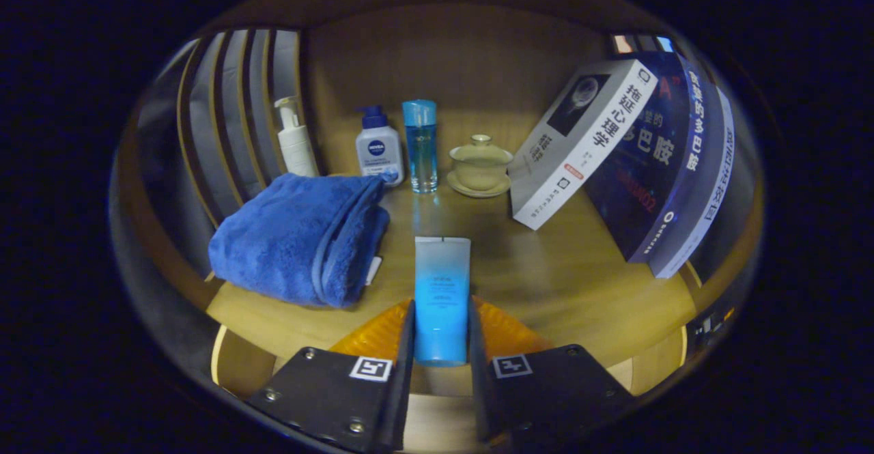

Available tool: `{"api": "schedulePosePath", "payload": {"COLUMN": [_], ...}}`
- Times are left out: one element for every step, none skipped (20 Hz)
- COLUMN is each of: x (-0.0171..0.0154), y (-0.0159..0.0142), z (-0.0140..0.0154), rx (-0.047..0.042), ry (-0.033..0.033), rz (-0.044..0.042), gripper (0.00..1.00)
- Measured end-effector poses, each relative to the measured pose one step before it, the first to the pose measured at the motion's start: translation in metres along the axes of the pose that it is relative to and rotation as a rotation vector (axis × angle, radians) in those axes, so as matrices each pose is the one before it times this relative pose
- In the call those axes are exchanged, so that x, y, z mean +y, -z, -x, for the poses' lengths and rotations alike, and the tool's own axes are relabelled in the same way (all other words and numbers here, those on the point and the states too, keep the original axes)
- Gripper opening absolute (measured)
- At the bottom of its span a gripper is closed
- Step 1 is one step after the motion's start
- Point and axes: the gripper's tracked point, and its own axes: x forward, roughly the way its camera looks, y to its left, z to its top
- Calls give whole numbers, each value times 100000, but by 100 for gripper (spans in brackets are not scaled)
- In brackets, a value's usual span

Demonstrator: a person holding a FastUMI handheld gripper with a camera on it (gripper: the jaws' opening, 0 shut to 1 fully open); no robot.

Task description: Pull open the drawer, take out the items inside it, and place them on the countertop above the cabinet.

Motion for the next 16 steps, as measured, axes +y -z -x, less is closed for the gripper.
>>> {"api": "schedulePosePath", "payload": {"x": [-293,-191,-66,38,-38,-97,-15,-183,-306,-49,-89,-56,207,209,156,232], "y": [-176,-30,-5,-302,-277,-397,-287,-199,-392,-173,-215,37,-80,110,-133,37], "z": [-150,-192,106,76,-51,411,334,356,651,664,700,865,906,850,951,981], "rx": [-1123,-364,-285,-1390,-1437,-1861,-1786,-1437,-2016,-1788,-1581,-566,-1029,-969,-1854,-1461], "ry": [401,420,-700,-1036,-913,-916,-474,-25,190,-229,-616,-1028,-1624,-1529,-1220,-1302], "rz": [-151,-1012,-1354,-1159,-425,125,522,976,758,88,-410,-790,-943,-707,-453,-202], "gripper": [39,40,41,41,44,44,48,54,61,69,69,69,71,71,71,71]}}
